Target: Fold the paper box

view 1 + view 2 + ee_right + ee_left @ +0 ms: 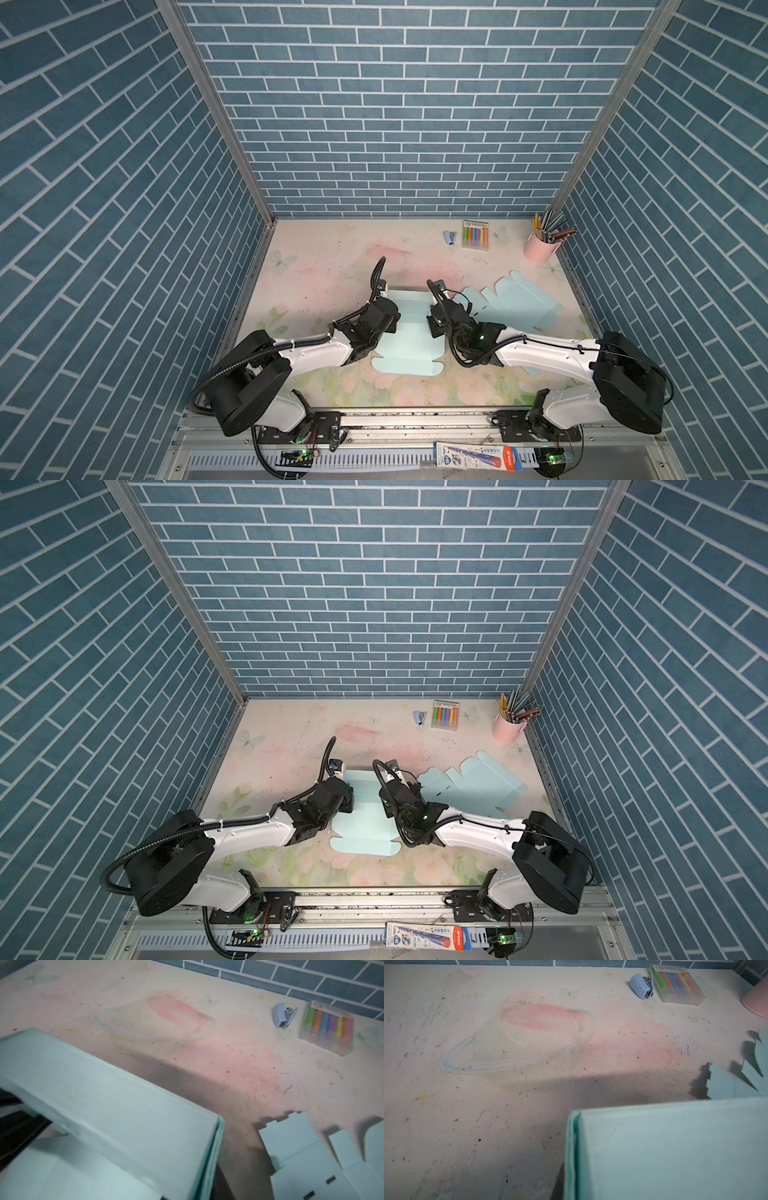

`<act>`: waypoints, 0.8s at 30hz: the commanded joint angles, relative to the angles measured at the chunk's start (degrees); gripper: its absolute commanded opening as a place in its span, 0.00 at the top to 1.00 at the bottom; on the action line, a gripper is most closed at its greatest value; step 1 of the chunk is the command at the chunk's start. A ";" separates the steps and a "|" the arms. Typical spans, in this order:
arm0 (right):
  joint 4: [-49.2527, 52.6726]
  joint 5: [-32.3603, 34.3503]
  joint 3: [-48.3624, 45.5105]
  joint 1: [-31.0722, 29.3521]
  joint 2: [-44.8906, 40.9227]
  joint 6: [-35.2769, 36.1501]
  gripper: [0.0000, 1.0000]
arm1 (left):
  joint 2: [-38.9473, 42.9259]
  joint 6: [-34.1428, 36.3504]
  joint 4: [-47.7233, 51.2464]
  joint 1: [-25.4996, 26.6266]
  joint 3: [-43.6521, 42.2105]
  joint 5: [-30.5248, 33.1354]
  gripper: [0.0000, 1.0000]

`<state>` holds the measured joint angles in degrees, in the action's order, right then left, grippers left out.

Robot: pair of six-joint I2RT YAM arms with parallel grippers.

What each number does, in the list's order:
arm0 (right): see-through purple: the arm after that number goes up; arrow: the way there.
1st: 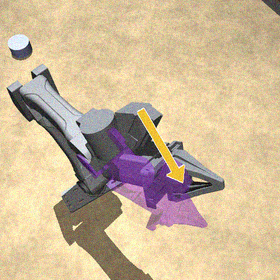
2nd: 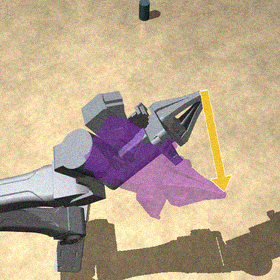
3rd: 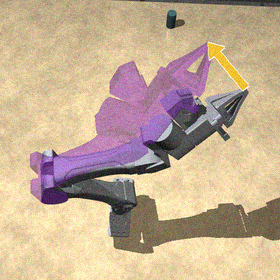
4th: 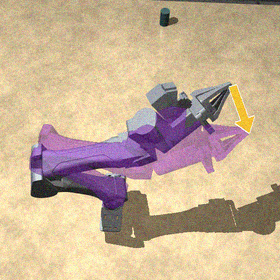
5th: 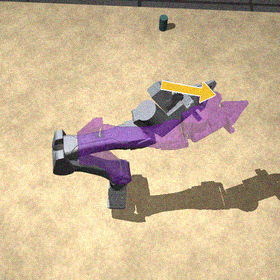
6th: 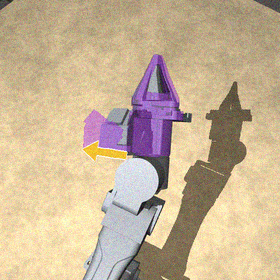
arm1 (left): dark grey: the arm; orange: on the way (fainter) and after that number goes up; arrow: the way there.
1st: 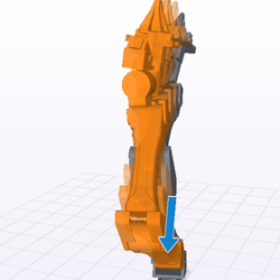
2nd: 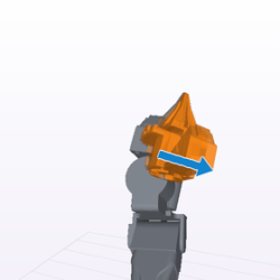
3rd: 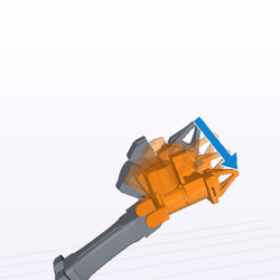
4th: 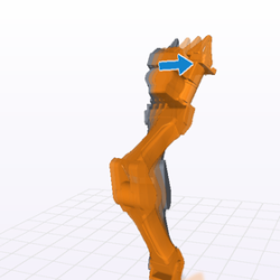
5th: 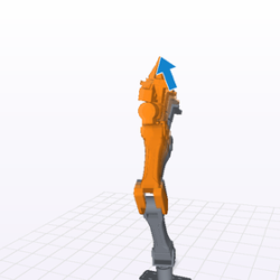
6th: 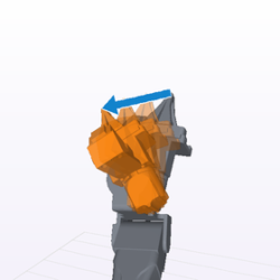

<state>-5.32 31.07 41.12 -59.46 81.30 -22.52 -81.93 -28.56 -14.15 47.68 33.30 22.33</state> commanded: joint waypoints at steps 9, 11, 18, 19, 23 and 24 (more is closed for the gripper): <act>2.65 18.57 5.27 -2.13 5.38 -2.58 0.83 | 4.73 -6.69 -3.07 1.11 -1.35 2.05 1.00; 2.75 19.90 6.22 -2.24 6.35 -1.47 0.84 | 5.18 -6.73 -2.78 1.15 -1.37 1.96 1.00; 4.62 25.07 8.93 -3.58 10.54 0.23 1.00 | 6.65 -7.82 -2.75 1.11 -1.92 1.86 1.00; 5.12 26.25 9.50 -4.01 11.24 0.60 1.00 | 6.74 -7.92 -2.80 1.12 -1.99 1.80 1.00; 9.22 31.78 12.31 -5.13 14.39 0.40 1.00 | 7.05 -8.58 -2.89 1.10 -1.97 1.50 1.00; 10.88 33.05 13.00 -5.22 14.79 -1.37 1.00 | 7.03 -8.77 -3.12 1.15 -2.05 1.54 1.00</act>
<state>-2.33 56.27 52.82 -64.53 93.38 -25.34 -76.71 -36.25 -15.25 48.45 31.59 24.14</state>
